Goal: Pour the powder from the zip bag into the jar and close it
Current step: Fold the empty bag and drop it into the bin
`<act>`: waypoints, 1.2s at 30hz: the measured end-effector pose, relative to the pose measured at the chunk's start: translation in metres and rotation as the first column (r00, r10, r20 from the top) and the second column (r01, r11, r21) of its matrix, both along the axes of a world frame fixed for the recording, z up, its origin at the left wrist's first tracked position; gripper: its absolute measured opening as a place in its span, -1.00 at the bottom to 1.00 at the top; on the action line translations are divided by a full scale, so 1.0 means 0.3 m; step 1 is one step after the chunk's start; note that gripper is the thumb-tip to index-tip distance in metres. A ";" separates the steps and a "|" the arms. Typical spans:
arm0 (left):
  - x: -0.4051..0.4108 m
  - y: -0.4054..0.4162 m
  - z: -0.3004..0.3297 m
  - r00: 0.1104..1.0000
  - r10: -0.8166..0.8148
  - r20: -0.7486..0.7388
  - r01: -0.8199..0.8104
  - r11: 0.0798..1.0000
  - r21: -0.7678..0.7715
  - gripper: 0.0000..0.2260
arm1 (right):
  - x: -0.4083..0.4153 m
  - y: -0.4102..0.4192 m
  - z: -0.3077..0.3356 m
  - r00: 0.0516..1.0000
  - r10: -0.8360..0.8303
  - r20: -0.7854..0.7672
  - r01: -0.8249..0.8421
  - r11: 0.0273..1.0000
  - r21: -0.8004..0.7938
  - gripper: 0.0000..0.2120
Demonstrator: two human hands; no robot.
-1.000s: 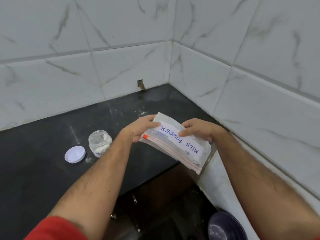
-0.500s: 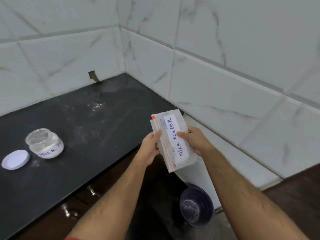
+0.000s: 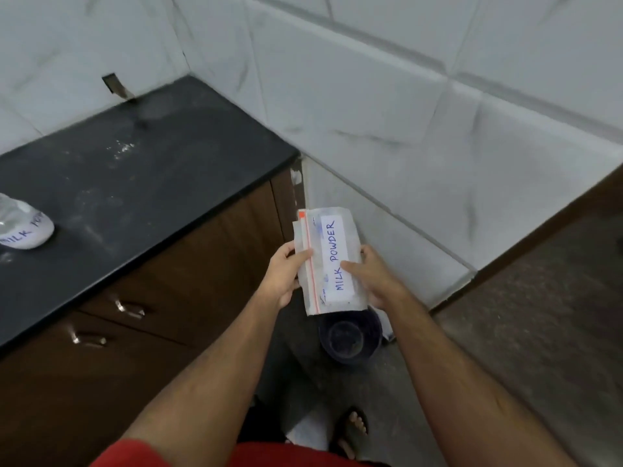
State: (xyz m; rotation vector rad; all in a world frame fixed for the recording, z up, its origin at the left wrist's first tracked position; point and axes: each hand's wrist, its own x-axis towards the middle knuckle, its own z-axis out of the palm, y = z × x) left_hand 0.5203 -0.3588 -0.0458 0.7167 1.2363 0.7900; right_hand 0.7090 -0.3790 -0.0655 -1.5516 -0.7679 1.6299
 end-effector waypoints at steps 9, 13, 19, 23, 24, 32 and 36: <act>0.087 -0.146 -0.309 0.983 -0.122 -0.138 0.088 0.970 -0.226 -0.45 | 0.060 -0.097 -0.305 0.995 -0.028 0.091 0.038 0.993 -0.109 -0.67; 0.115 -0.160 -0.523 0.945 -0.134 -0.297 0.053 0.963 -0.265 -0.52 | 0.068 -0.114 -0.519 0.983 -0.049 0.179 0.080 0.982 -0.171 -0.64; 0.165 -0.149 -0.924 0.860 -0.215 -0.463 0.046 0.936 -0.350 -0.45 | 0.082 -0.117 -0.879 0.949 -0.014 0.314 0.099 0.961 -0.257 -0.50; 0.199 -0.172 -1.226 0.834 -0.342 -0.433 0.128 0.883 -0.451 -0.48 | 0.121 -0.165 -1.161 0.932 0.059 0.358 0.077 0.932 -0.355 -0.49; 0.211 -0.176 -1.296 0.836 -0.363 -0.411 0.152 0.873 -0.463 -0.48 | 0.132 -0.179 -1.233 0.926 0.066 0.372 0.081 0.926 -0.367 -0.51; 0.315 -0.130 -1.753 0.721 -0.513 -0.466 0.315 0.841 -0.440 -0.48 | 0.233 -0.114 -1.705 0.828 0.240 0.507 0.022 0.889 -0.457 -0.51; 0.349 -0.056 -1.916 0.646 -0.564 -0.514 0.396 0.823 -0.406 -0.54 | 0.246 -0.024 -1.899 0.723 0.377 0.579 -0.058 0.868 -0.493 -0.55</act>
